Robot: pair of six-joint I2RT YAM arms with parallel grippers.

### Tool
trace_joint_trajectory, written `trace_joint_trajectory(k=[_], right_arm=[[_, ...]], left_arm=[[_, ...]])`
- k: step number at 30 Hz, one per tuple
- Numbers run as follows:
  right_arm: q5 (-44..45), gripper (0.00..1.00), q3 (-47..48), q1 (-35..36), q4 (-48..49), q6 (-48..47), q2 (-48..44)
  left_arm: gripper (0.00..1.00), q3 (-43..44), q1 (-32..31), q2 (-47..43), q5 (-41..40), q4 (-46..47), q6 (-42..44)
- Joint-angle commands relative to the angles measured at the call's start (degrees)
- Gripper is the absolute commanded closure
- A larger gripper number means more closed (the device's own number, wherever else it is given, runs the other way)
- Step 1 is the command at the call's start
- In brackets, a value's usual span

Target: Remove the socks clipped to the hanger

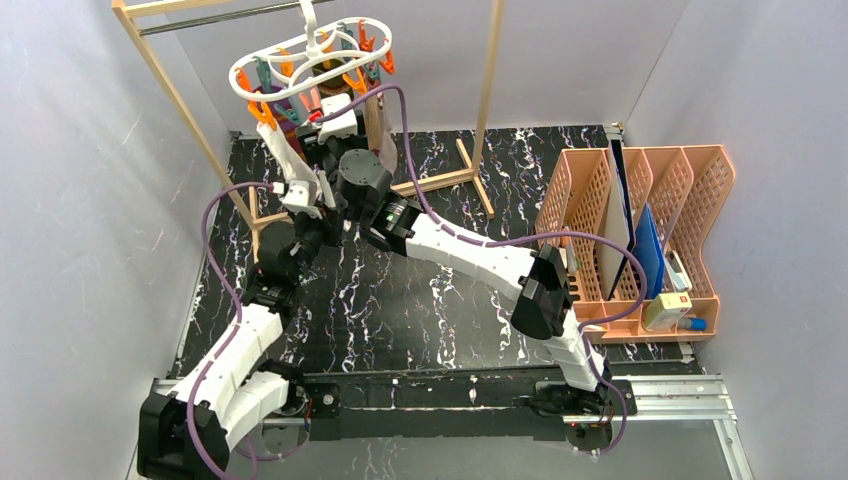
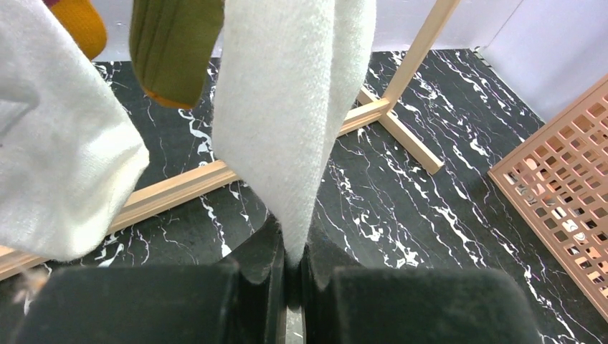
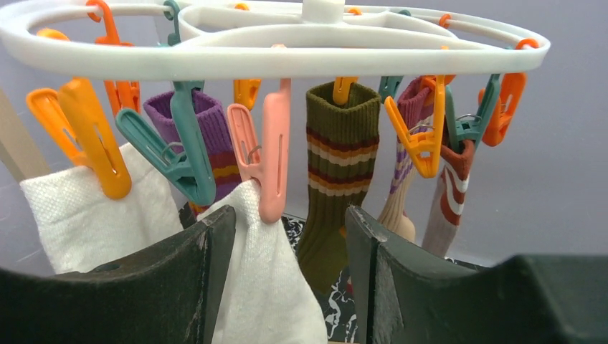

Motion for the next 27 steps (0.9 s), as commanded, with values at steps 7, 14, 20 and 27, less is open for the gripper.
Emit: trace_joint_trajectory(k=[7,14,20,27], right_arm=[[-0.85,0.33,3.36,-0.03,2.69,1.02,-2.91],[-1.0,0.32,4.81,-0.04,2.86,0.48,-1.84],[-1.11,0.31,6.97,-0.27,3.21,-0.95,-0.25],[-1.23,0.31,6.11,-1.15,3.31,-0.58,-0.48]], left_arm=[[1.0,-0.61,-3.86,-0.93,-2.07,-4.72,1.12],[1.0,-0.38,-5.96,-0.89,-3.31,-5.74,2.04],[1.0,-0.29,-7.71,-1.07,-4.2,-6.48,2.81],[1.0,-0.2,-8.7,-0.99,-4.2,-6.81,3.26]])
